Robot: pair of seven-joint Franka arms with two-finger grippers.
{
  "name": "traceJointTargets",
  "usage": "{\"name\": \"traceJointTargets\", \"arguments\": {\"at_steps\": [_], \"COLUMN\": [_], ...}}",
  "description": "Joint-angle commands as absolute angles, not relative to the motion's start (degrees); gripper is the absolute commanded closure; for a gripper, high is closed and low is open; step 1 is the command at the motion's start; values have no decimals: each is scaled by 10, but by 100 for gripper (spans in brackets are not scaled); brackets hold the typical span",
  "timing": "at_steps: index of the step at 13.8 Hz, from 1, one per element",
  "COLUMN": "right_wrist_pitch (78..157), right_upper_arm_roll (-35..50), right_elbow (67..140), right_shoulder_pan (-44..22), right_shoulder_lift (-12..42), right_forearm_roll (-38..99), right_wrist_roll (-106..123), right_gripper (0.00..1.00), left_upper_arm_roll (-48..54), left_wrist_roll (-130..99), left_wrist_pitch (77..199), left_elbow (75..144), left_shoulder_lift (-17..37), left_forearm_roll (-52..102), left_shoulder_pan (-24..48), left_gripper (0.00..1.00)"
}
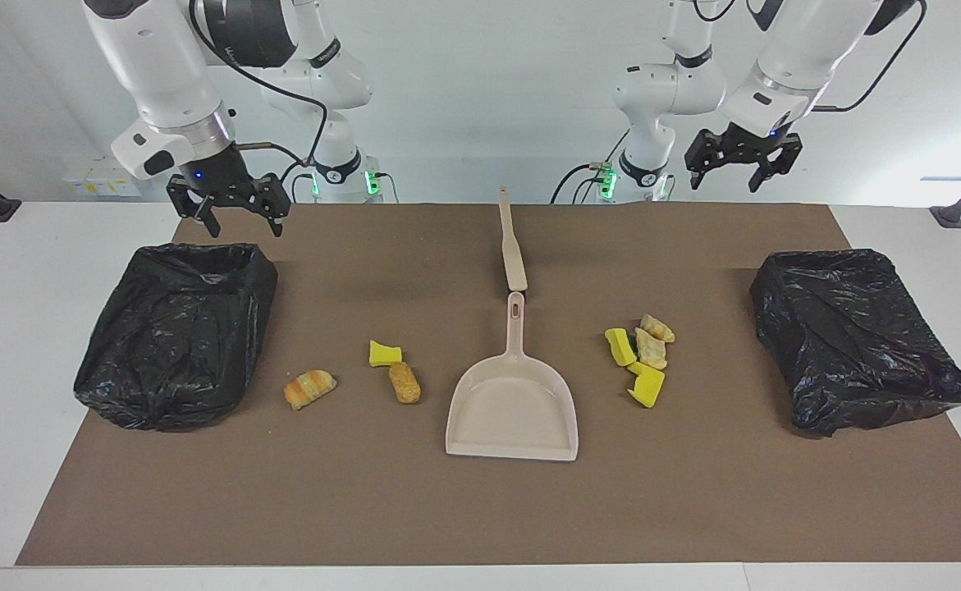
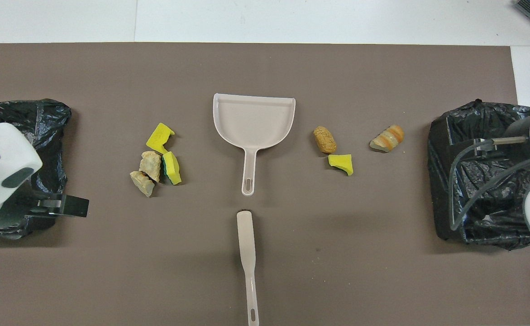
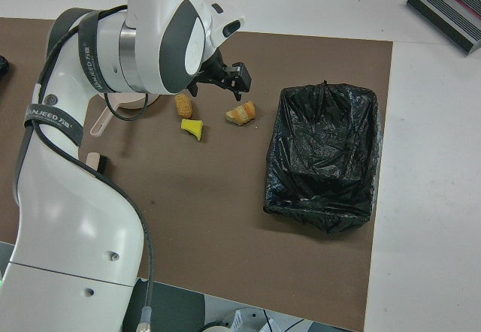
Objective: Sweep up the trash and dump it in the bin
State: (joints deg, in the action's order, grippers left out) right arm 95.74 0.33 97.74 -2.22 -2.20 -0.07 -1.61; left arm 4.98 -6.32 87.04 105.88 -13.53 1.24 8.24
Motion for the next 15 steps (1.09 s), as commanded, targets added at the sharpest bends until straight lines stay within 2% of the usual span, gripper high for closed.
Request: {"name": "traceJointTargets", "arguments": {"at_steps": [1, 7, 13, 15], "right_wrist_pitch": [962, 993, 1081, 1105], "right_upper_arm_roll": [32, 104, 107, 107], "right_elbow": [947, 913, 913, 911], "right_shoulder_pan": [-22, -29, -122, -147], "right_shoulder_lift": [14, 118, 164, 187], "right_forearm_roll": [1, 14, 18, 15], "right_wrist_roll": [-14, -117, -270, -315], "right_gripper": [0, 0, 0, 0], "left_upper_arm_roll": [42, 42, 42, 42], "left_wrist_roll": [-133, -328, -459, -475], "left_wrist_pitch": [908, 1012, 1152, 1194], "left_elbow": [1118, 1201, 1308, 1342], "left_shoulder_lift": [-159, -166, -164, -140], "left_forearm_roll": [18, 18, 27, 27], "left_shoulder_pan": [142, 285, 409, 448], "left_gripper": [0, 0, 0, 0]}}
